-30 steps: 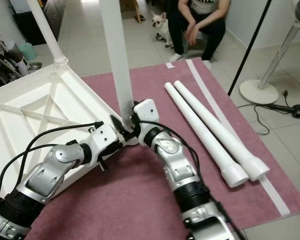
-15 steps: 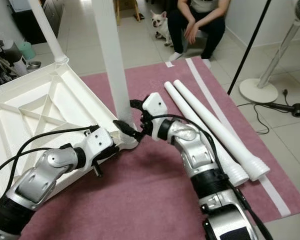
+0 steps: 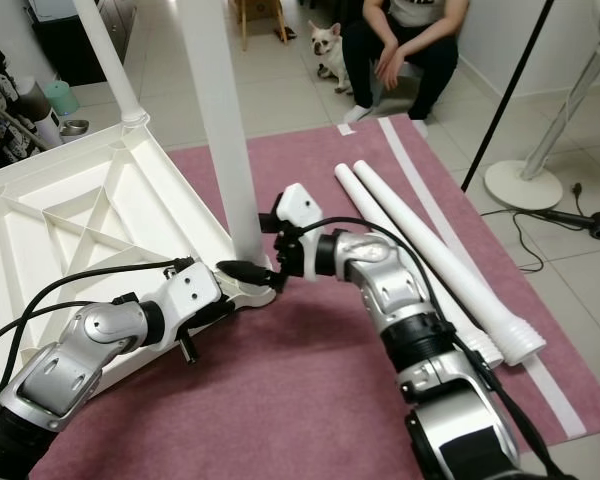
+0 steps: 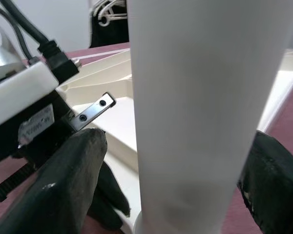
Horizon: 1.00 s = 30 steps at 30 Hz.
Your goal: Building children table
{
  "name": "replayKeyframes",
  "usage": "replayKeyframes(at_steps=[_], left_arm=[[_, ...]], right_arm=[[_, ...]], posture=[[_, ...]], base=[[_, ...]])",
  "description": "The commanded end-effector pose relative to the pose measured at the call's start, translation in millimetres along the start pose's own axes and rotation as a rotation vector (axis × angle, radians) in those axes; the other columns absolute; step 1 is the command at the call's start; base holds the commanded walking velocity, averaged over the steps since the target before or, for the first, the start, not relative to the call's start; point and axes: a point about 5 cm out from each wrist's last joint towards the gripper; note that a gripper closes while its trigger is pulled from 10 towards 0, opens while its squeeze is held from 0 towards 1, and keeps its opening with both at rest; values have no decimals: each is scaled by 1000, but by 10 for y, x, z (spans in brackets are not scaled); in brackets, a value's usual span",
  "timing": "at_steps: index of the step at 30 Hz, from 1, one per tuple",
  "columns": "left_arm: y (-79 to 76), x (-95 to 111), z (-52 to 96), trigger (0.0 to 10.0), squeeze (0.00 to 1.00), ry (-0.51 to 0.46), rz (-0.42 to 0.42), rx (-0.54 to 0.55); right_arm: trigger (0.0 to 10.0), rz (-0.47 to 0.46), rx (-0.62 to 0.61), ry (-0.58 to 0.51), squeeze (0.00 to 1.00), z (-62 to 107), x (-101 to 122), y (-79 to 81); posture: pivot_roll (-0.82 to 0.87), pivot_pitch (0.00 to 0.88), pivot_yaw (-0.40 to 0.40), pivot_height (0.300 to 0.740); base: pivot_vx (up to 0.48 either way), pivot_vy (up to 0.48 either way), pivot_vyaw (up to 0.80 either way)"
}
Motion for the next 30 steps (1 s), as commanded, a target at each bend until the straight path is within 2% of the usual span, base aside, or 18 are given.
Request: replayKeyframes(at_steps=[1, 2, 3, 7, 10, 13, 14, 17, 19, 20, 21, 22, 23, 24, 25, 26, 29, 30], left_arm=[[-77, -71, 21, 10000, 0, 38, 10, -79], [-77, -71, 21, 10000, 0, 38, 10, -79], [-84, -70, 19, 10000, 0, 37, 12, -79], [-89, -69, 18, 10000, 0, 36, 13, -78], [-99, -73, 2, 10000, 0, 35, 19, -71], [-102, -71, -5, 10000, 0, 34, 21, -71], [-102, -64, -13, 10000, 0, 32, 21, -71], [-101, -62, -15, 10000, 0, 32, 21, -72], [-76, 6, -30, 10000, 0, 3, 33, -64], [-76, 6, -30, 10000, 0, 3, 33, -64], [-54, 69, -36, 10000, 0, -24, 47, -57], [-54, 69, -36, 10000, 0, -24, 47, -57], [-17, 163, -39, 10000, 0, -63, 71, -47], [-17, 163, -39, 10000, 0, -63, 71, -47], [15, 241, -41, 10000, 0, -94, 88, -37], [75, 375, -41, 10000, 0, -141, 99, -22], [101, 460, -41, 10000, 0, -161, 71, -20], [101, 460, -41, 10000, 0, -161, 71, -20]], right_arm=[[3647, 14, 37, -1, 0, -42, 21, -8], [3647, 14, 37, -1, 0, -42, 21, -8], [0, 14, 47, 2, 0, -41, 19, -17], [0, 14, 53, 4, 0, -39, 18, -24], [0, 20, -34, 57, 0, -21, -86, -43], [0, 27, -62, 74, 0, -34, -129, -41], [0, 36, -133, 99, 0, -75, -181, -50], [0, 38, -150, 105, 0, -85, -193, -53], [0, 8, -314, 123, 0, -202, -272, -67], [0, 8, -314, 123, 0, -202, -272, -67], [0, 1, -385, 124, 0, -265, -299, -59], [0, 1, -385, 124, 0, -265, -299, -59], [0, -13, -463, 124, 0, -331, -319, -55], [0, -13, -463, 124, 0, -331, -319, -55], [0, -17, -517, 120, 0, -372, -321, -53], [0, -54, -633, 121, 0, -425, -333, -75], [0, -63, -763, 140, 0, -458, -341, -107], [0, -63, -763, 140, 0, -458, -341, -107]], posture=[[64, 3, 71, 740], [64, 3, 71, 740], [64, 3, 69, 740], [64, 3, 69, 740], [58, 0, 62, 740], [58, 0, 62, 740], [56, 0, 64, 740], [56, 0, 64, 740], [50, 0, 67, 740], [50, 0, 67, 740], [52, 0, 67, 740], [52, 0, 67, 740], [51, 0, 67, 740], [51, 0, 67, 740], [51, 0, 67, 740], [52, 0, 67, 740], [47, 0, 70, 740], [47, 0, 70, 740]], base=[[0, 0, 0], [0, 0, 0], [0, 0, 0], [0, 0, 0], [0, 0, 0], [0, 0, 0], [0, 0, 0], [0, 0, 0], [0, 0, 0], [0, 0, 0], [0, 0, 0], [0, 0, 0], [0, 0, 0], [0, 0, 0], [0, 0, 0], [0, 0, 0], [0, 0, 0], [0, 0, 0]])
Point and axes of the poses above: a point about 5 cm out from each wrist's last joint towards the gripper, its own z axis pointing back from the gripper into the wrist, its own x axis along the axis of the wrist's last joint, y = z × x, and after that the axes turned 1 degree about z, right-handed
